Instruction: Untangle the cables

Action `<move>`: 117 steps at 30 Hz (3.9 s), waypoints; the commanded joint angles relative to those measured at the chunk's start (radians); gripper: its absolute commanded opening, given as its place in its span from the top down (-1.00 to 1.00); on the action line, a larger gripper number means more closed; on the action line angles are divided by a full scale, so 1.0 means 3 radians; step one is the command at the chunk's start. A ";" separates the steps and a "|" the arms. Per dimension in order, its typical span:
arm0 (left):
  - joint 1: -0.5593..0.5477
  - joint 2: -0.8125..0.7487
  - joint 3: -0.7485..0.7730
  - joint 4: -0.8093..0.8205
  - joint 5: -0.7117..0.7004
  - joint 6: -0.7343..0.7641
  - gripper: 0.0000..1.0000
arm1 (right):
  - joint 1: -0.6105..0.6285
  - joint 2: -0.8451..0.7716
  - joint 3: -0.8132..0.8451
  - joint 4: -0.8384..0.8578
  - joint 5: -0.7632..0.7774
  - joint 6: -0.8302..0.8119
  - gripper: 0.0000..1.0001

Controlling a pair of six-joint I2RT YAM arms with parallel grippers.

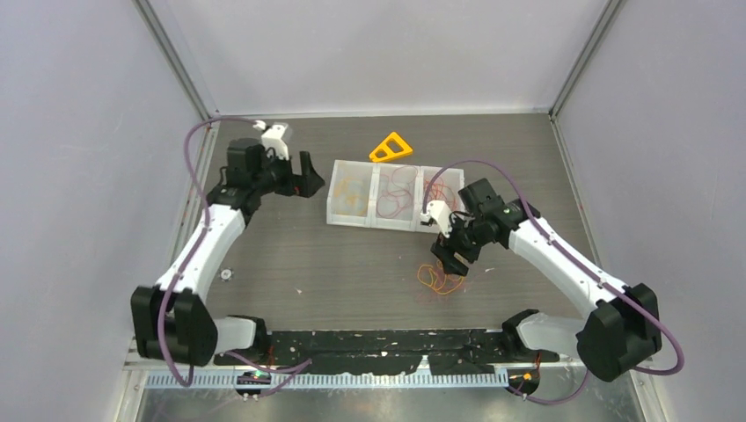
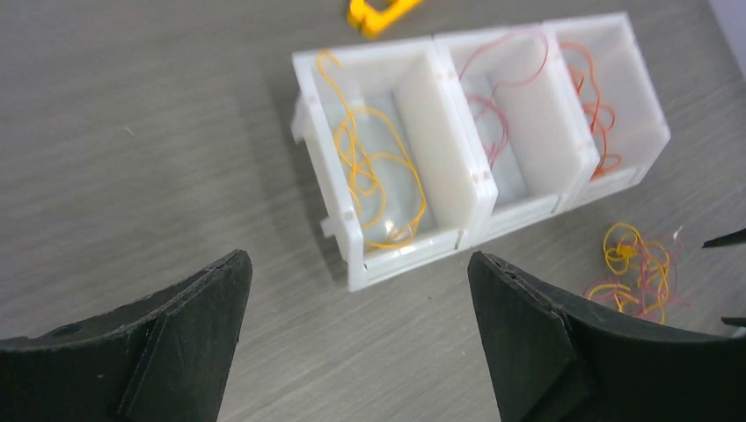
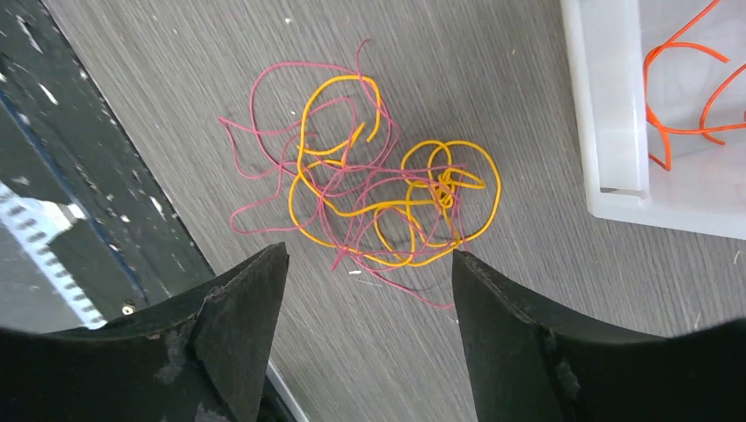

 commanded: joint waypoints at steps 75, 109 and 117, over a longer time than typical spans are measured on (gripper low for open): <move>-0.3015 0.1014 -0.0220 0.0981 0.0027 0.2468 -0.77 | -0.0991 -0.1074 0.0525 0.0975 0.0102 0.1889 0.89; -0.2220 0.0309 0.0821 -0.0366 0.0389 0.2299 1.00 | -0.1245 -0.0773 0.0615 0.0914 -0.0407 0.1721 0.89; -0.1713 0.1091 0.1629 -0.0349 0.0235 0.2228 1.00 | -0.1252 -0.0766 0.0577 0.0964 -0.0426 0.1773 0.89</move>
